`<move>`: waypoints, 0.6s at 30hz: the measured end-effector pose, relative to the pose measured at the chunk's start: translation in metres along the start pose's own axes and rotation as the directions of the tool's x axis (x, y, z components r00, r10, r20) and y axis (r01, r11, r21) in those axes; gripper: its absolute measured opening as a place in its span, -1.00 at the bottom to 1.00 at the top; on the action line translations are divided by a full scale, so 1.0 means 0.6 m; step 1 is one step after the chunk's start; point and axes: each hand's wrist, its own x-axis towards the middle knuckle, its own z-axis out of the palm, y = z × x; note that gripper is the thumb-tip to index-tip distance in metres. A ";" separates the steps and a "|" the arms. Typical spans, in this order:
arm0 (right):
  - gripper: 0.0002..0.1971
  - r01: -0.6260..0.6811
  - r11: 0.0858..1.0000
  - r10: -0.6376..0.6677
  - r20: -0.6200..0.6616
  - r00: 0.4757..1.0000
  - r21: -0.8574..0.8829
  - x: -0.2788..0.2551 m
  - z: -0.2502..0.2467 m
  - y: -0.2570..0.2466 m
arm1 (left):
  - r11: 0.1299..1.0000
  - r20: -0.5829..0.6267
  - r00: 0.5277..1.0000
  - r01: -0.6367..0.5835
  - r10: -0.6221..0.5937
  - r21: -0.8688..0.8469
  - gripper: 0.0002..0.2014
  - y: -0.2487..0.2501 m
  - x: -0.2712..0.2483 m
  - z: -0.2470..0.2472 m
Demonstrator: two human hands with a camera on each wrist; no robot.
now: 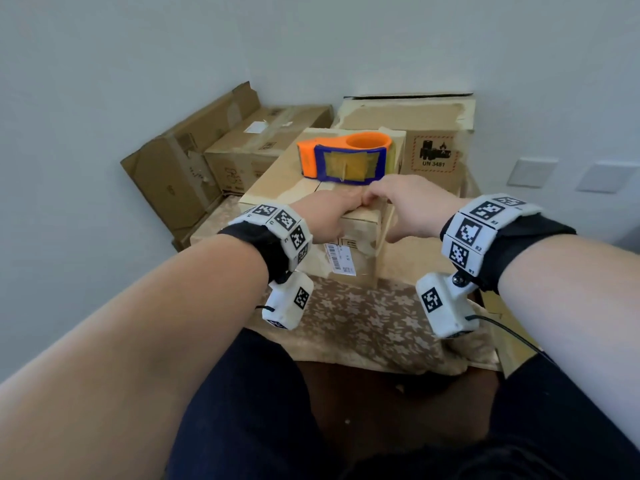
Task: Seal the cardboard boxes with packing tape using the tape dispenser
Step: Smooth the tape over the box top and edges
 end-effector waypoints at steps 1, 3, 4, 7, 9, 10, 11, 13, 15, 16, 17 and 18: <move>-0.33 0.000 1.000 0.000 0.002 1.000 -0.012 0.000 0.002 0.001 | 1.000 0.006 1.000 0.005 -0.005 -0.002 -0.28 0.000 0.000 0.001; -0.29 0.006 0.999 -0.006 -0.015 1.000 -0.033 0.003 0.007 0.002 | 1.000 0.007 1.000 0.010 -0.010 -0.001 -0.26 -0.001 0.000 0.002; -0.29 0.011 0.999 -0.013 -0.028 1.000 -0.045 0.006 0.011 0.001 | 1.000 0.005 1.000 0.010 -0.010 0.000 -0.25 -0.001 0.000 0.002; -0.28 0.031 0.996 -0.036 -0.062 0.997 -0.086 0.013 0.018 -0.002 | 1.000 0.000 1.000 -0.003 0.003 0.004 -0.24 -0.001 -0.001 0.001; -0.26 0.044 0.992 -0.052 -0.072 0.996 -0.118 0.016 0.022 -0.003 | 1.000 0.004 1.000 -0.011 0.010 0.011 -0.24 -0.002 -0.001 0.000; -0.25 0.049 0.990 -0.059 -0.073 0.996 -0.131 0.017 0.024 -0.003 | 1.000 0.006 1.000 -0.014 0.014 0.016 -0.24 -0.003 -0.002 0.001; -0.24 0.054 0.988 -0.065 -0.077 0.995 -0.141 0.017 0.026 -0.002 | 1.000 0.007 1.000 -0.017 0.017 0.022 -0.24 -0.003 -0.002 0.001; -0.23 0.057 0.986 -0.071 -0.089 0.994 -0.154 0.016 0.031 -0.001 | 0.999 0.004 1.000 -0.020 0.020 0.031 -0.24 -0.002 -0.003 0.000; -0.22 0.059 0.985 -0.077 -0.106 0.991 -0.164 0.014 0.037 0.000 | 0.999 -0.003 1.000 -0.025 0.025 0.033 -0.24 -0.001 -0.004 -0.001; -0.22 0.059 0.984 -0.079 -0.112 0.991 -0.167 0.013 0.040 0.001 | 0.999 -0.003 1.000 -0.025 0.025 0.034 -0.25 -0.001 -0.004 0.000; -0.23 0.060 0.984 -0.080 -0.117 0.990 -0.167 0.012 0.042 0.001 | 0.999 -0.003 1.000 -0.023 0.023 0.034 -0.25 0.000 -0.005 -0.001; -0.24 0.060 0.985 -0.080 -0.121 0.989 -0.164 0.012 0.045 0.001 | 0.999 -0.004 1.000 -0.018 0.018 0.033 -0.24 0.000 -0.005 -0.001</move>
